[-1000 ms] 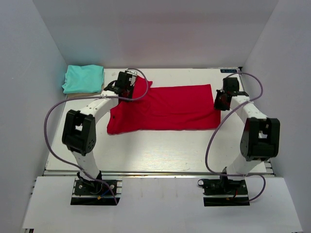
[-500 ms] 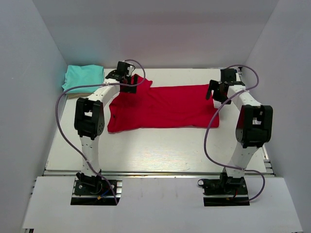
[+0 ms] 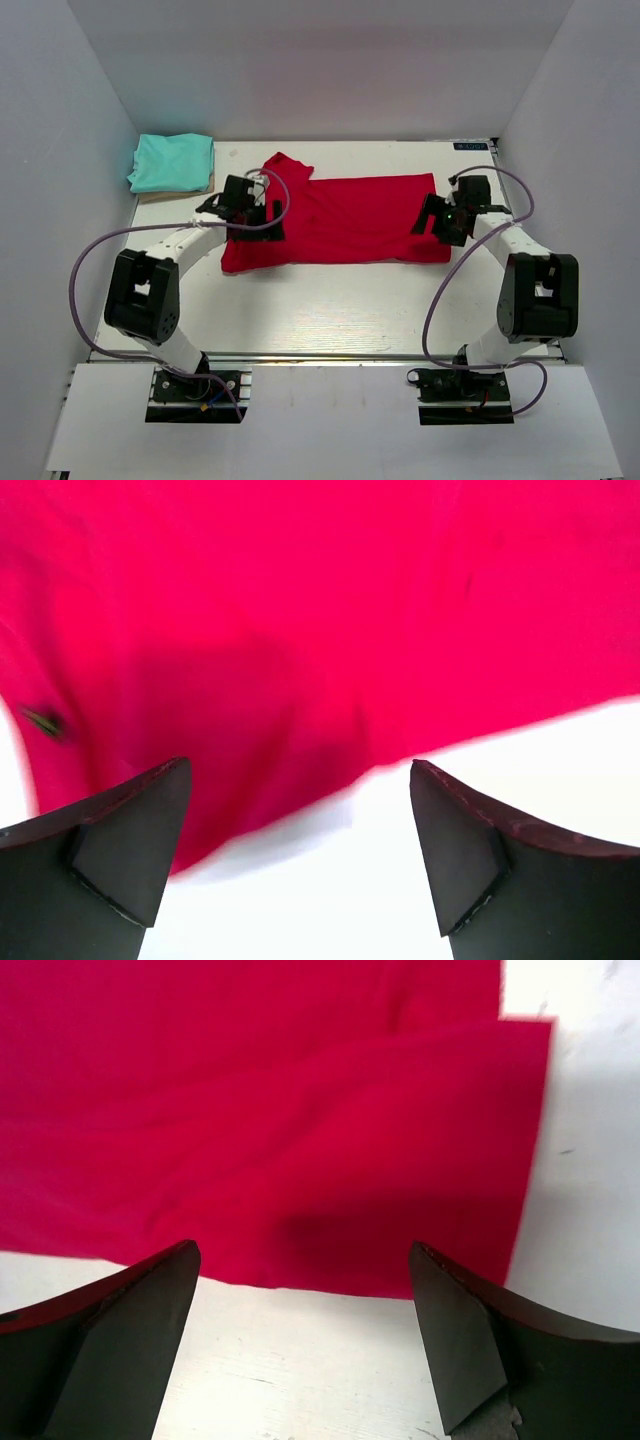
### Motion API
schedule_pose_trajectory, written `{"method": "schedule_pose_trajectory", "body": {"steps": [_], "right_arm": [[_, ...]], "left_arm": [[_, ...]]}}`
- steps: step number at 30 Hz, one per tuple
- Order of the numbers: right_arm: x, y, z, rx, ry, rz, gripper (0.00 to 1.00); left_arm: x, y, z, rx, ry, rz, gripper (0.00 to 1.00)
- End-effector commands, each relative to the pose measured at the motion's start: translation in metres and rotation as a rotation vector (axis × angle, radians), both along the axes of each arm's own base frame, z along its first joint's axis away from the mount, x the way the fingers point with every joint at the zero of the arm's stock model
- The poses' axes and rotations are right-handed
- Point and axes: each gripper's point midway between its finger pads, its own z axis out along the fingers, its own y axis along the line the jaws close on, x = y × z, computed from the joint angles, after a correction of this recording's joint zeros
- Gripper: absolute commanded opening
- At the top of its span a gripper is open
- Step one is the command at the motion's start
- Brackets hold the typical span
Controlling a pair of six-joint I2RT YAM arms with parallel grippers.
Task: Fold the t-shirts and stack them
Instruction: Fold the flattened tshirt in 1/3 of the way
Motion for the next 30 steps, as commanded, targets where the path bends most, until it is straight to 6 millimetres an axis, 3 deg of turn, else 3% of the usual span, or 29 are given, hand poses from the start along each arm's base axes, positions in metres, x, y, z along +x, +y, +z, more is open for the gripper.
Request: {"method": "schedule_pose_trajectory", "body": {"steps": [1,8,10,14,15,18,22,26,30], "right_arm": [[0.003,0.015,-0.006,0.074,-0.019,0.044,0.90],[0.003,0.009,-0.051,0.060,0.097,0.010,0.90],[-0.008,0.005,-0.064,0.038,0.155,-0.003,0.90],[-0.031,-0.016,-0.084,-0.065,0.246,-0.071,0.90],[-0.036,-0.020,-0.086,-0.082,0.258,-0.087,0.90],[-0.061,-0.031,-0.090,-0.130,0.328,-0.143,0.90],[-0.089,-0.050,-0.081,-0.223,0.350,-0.215,0.90],[-0.112,-0.033,-0.081,-0.136,0.379,-0.173,0.90],[-0.126,-0.016,-0.081,-0.060,0.364,-0.124,0.90]], "left_arm": [[-0.019,-0.015,-0.015,-0.117,0.032,-0.014,1.00],[-0.041,0.020,-0.074,0.022,0.199,0.099,1.00],[-0.056,0.029,-0.090,0.058,0.238,0.124,1.00],[-0.077,0.052,-0.101,0.130,0.281,0.207,1.00],[-0.079,0.053,-0.098,0.127,0.285,0.215,1.00],[-0.112,0.061,-0.106,0.158,0.419,0.276,1.00],[-0.156,0.070,-0.104,0.187,0.555,0.332,1.00],[-0.189,0.068,-0.095,0.172,0.602,0.311,1.00],[-0.191,0.061,-0.073,0.114,0.578,0.292,1.00]]}}
